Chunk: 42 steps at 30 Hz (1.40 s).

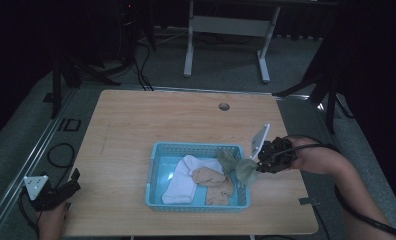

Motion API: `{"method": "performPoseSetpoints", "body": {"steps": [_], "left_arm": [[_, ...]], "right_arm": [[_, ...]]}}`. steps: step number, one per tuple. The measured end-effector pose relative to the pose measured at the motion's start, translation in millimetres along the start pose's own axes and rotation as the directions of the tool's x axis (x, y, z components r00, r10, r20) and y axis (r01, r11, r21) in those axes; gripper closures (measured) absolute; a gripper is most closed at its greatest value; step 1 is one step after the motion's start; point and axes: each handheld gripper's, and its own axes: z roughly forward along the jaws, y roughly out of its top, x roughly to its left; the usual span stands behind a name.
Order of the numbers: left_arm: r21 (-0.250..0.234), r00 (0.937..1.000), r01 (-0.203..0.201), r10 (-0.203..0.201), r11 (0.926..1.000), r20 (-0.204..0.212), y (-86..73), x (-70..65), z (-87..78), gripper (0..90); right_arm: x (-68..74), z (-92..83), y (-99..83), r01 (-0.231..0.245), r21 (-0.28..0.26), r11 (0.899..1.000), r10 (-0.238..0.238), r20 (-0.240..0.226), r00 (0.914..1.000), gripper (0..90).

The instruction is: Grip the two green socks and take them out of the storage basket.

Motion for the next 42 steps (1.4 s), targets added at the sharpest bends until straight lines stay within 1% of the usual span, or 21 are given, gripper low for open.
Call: {"method": "performPoseSetpoints", "body": {"steps": [8,10,11,12,13,14,18,21,25,29,31,33,38,41,42], "left_arm": [[0.001,1.0,0.0,0.0,1.0,0.0,0.1,-0.1,0.2,0.7],[0.001,1.0,-0.001,0.001,1.0,0.0,0.0,-0.1,0.2,0.7],[0.001,1.0,-0.001,0.001,1.0,0.0,0.0,-0.1,0.2,0.7],[0.001,1.0,0.001,-0.001,1.0,0.0,0.1,-0.3,0.3,0.7],[0.001,1.0,0.001,-0.001,1.0,0.0,0.1,-0.3,0.3,0.7],[0.001,1.0,0.0,0.0,1.0,0.001,0.1,-0.3,0.3,0.7],[0.001,1.0,-0.001,0.001,1.0,0.001,0.1,-0.3,0.3,0.7],[0.0,1.0,-0.001,0.001,1.0,0.002,0.0,-0.2,0.2,0.7],[0.0,1.0,-0.001,0.001,1.0,0.002,0.0,-0.2,0.2,0.7],[0.0,1.0,-0.002,0.002,1.0,0.003,0.0,-0.2,0.1,0.7],[0.0,1.0,-0.002,0.002,1.0,0.002,0.0,-0.3,0.1,0.7],[0.0,1.0,-0.001,0.001,1.0,0.001,0.1,-0.5,0.3,0.7],[0.0,1.0,-0.002,0.002,1.0,0.0,0.1,-0.6,0.3,0.7],[0.001,1.0,-0.002,0.002,1.0,0.0,0.1,-0.7,0.4,0.7],[0.001,1.0,-0.002,0.002,1.0,0.0,0.1,-0.7,0.4,0.7]], "right_arm": [[-0.1,5.6,-38.2,-0.079,-0.002,0.997,0.079,-0.003,0.9968,84.2],[-0.7,9.1,-45.5,-0.099,-0.002,0.995,0.099,-0.004,0.9951,84.1],[-0.7,9.1,-45.5,-0.099,-0.002,0.995,0.099,-0.004,0.9951,84.1],[-1.6,13.7,-51.3,-0.113,-0.006,0.994,0.113,-0.004,0.9936,84.1],[-1.6,13.7,-51.3,-0.113,-0.006,0.994,0.113,-0.004,0.9936,84.1],[-2.2,19.7,-56.5,-0.124,-0.014,0.992,0.124,-0.011,0.9922,84.1],[-2.2,35.7,-65.2,-0.143,-0.021,0.989,0.142,-0.036,0.9891,84.1],[-2.6,50.9,-70.5,-0.152,-0.009,0.988,0.151,-0.05,0.9873,84.1],[-2.9,71.5,-77.8,-0.176,-0.006,0.984,0.175,-0.077,0.9816,84.1],[-0.8,88.0,-86.4,-0.205,-0.02,0.979,0.202,-0.106,0.9737,84.1],[1.0,96.4,-91.5,-0.215,-0.015,0.977,0.212,-0.113,0.9707,84.1],[3.0,104.6,-96.8,-0.231,-0.007,0.973,0.228,-0.128,0.9652,84.1],[5.5,125.9,-108.5,-0.257,0.035,0.966,0.259,-0.147,0.9545,84.0],[5.4,134.3,-112.0,-0.27,0.054,0.961,0.275,-0.154,0.9489,83.8],[5.3,135.9,-112.5,-0.272,0.056,0.961,0.277,-0.153,0.9485,83.7]]}}
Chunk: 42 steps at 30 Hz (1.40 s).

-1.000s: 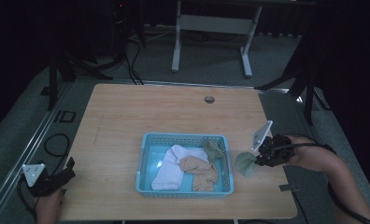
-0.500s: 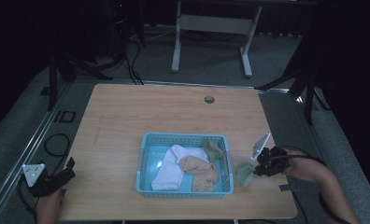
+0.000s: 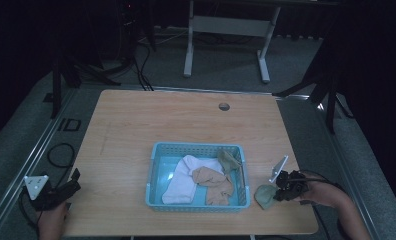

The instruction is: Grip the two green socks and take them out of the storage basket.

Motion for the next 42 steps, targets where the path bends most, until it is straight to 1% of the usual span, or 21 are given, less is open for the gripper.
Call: {"method": "performPoseSetpoints", "body": {"steps": [3,5,7,9,12,15,19,24,27,30,36,42], "left_arm": [[0.0,1.0,0.0,0.0,1.0,0.001,0.0,0.1,0.0,0.7],[0.0,1.0,0.0,0.0,1.0,0.001,0.0,0.1,-0.1,0.7],[-0.001,1.0,0.001,0.0,1.0,0.002,-0.1,0.2,-0.2,0.7],[-0.001,1.0,0.0,0.0,1.0,0.002,-0.1,0.4,-0.3,0.7],[-0.001,1.0,0.001,-0.001,1.0,0.003,-0.1,0.2,-0.2,0.7],[0.0,1.0,0.001,-0.001,1.0,0.004,0.0,0.3,-0.1,0.7],[0.0,1.0,0.0,0.0,1.0,0.004,0.0,0.2,-0.1,0.7],[0.0,1.0,0.0,0.0,1.0,0.004,0.0,0.2,0.0,0.7],[0.001,1.0,-0.001,0.001,1.0,0.005,0.0,0.2,0.0,0.7],[0.001,1.0,0.0,0.0,1.0,0.005,0.0,0.3,0.0,0.7],[0.001,1.0,0.001,-0.001,1.0,0.007,-0.1,0.2,-0.1,0.7],[0.001,1.0,0.001,-0.001,1.0,0.008,-0.1,0.5,-0.2,0.7]], "right_arm": [[-0.1,0.9,0.4,-0.007,0.003,1.0,0.007,0.0,1.0,83.4],[0.4,0.8,1.3,-0.006,0.013,1.0,0.006,0.002,1.0,81.5],[0.7,-1.3,2.5,0.0,0.024,1.0,0.0,0.015,0.9999,75.9],[0.8,-4.9,4.0,0.003,0.024,1.0,-0.004,0.024,0.9997,69.8],[2.1,-13.8,6.6,0.014,0.023,1.0,-0.015,0.034,0.9993,63.2],[2.5,-25.8,9.8,0.011,0.021,1.0,-0.012,0.052,0.9986,59.0],[2.5,-42.4,16.4,0.018,0.016,1.0,-0.019,0.085,0.9962,55.3],[2.6,-60.5,31.8,0.041,-0.008,0.999,-0.04,0.108,0.9934,51.8],[2.6,-69.0,43.0,0.065,-0.009,0.998,-0.063,0.126,0.9901,51.8],[2.4,-76.1,54.9,0.085,-0.015,0.996,-0.082,0.132,0.9878,51.8],[3.3,-83.1,80.2,0.124,0.0,0.992,-0.122,0.14,0.9826,51.8],[7.2,-86.8,105.7,0.169,0.025,0.985,-0.171,0.141,0.9752,52.1]]}}
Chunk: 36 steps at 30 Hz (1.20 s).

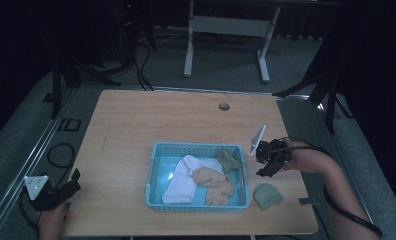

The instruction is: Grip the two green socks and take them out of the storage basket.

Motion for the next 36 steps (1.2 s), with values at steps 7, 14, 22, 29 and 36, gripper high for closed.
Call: {"method": "performPoseSetpoints", "body": {"steps": [7,14,22,29,36], "left_arm": [[-0.001,1.0,0.0,0.0,1.0,0.002,0.0,0.0,-0.1,0.7],[0.0,1.0,0.001,-0.001,1.0,0.004,0.0,0.3,0.0,0.7],[0.001,1.0,0.002,-0.002,1.0,0.006,0.0,0.6,-0.1,0.7],[0.0,1.0,0.002,-0.002,1.0,0.009,0.0,0.7,-0.1,0.7],[0.002,0.9999,0.003,-0.003,1.0,0.01,0.0,0.7,0.1,0.7]], "right_arm": [[0.0,2.1,28.5,0.051,-0.001,0.999,-0.051,-0.008,0.9987,52.5],[-2.5,10.3,50.9,0.079,0.007,0.997,-0.079,-0.017,0.9967,52.8],[-8.1,20.0,70.8,0.094,0.014,0.995,-0.094,-0.024,0.9953,52.6],[-9.6,39.6,84.1,0.102,0.054,0.993,-0.1,-0.029,0.9946,49.1],[-8.4,64.3,89.2,0.096,0.081,0.992,-0.092,-0.05,0.9945,44.8]]}}
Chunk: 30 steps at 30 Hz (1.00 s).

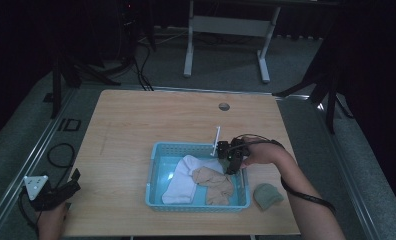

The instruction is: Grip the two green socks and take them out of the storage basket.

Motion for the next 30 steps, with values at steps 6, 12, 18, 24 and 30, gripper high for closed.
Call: {"method": "performPoseSetpoints", "body": {"steps": [6,12,18,24,30], "left_arm": [[0.001,1.0,0.0,0.0,1.0,-0.001,0.1,-0.2,0.1,0.7],[0.0,1.0,0.0,0.0,1.0,0.001,0.0,0.1,0.1,0.7],[0.001,1.0,0.0,0.0,1.0,0.001,0.0,0.1,0.1,0.7],[0.001,1.0,0.0,0.0,1.0,-0.001,0.1,-0.1,0.1,0.7],[0.001,1.0,0.001,-0.001,1.0,-0.001,0.1,0.0,0.1,0.7]], "right_arm": [[0.2,19.7,1.9,-0.013,0.06,0.998,0.012,0.024,0.9996,44.6],[1.3,30.0,6.3,-0.009,0.092,0.996,0.003,0.064,0.998,65.0],[2.3,17.4,7.6,0.002,0.087,0.996,-0.007,0.053,0.9986,80.9],[3.4,-5.3,7.4,0.005,0.063,0.998,-0.009,0.06,0.9981,81.7],[6.1,-29.4,8.1,0.007,0.028,1.0,-0.009,0.066,0.9978,81.8]]}}
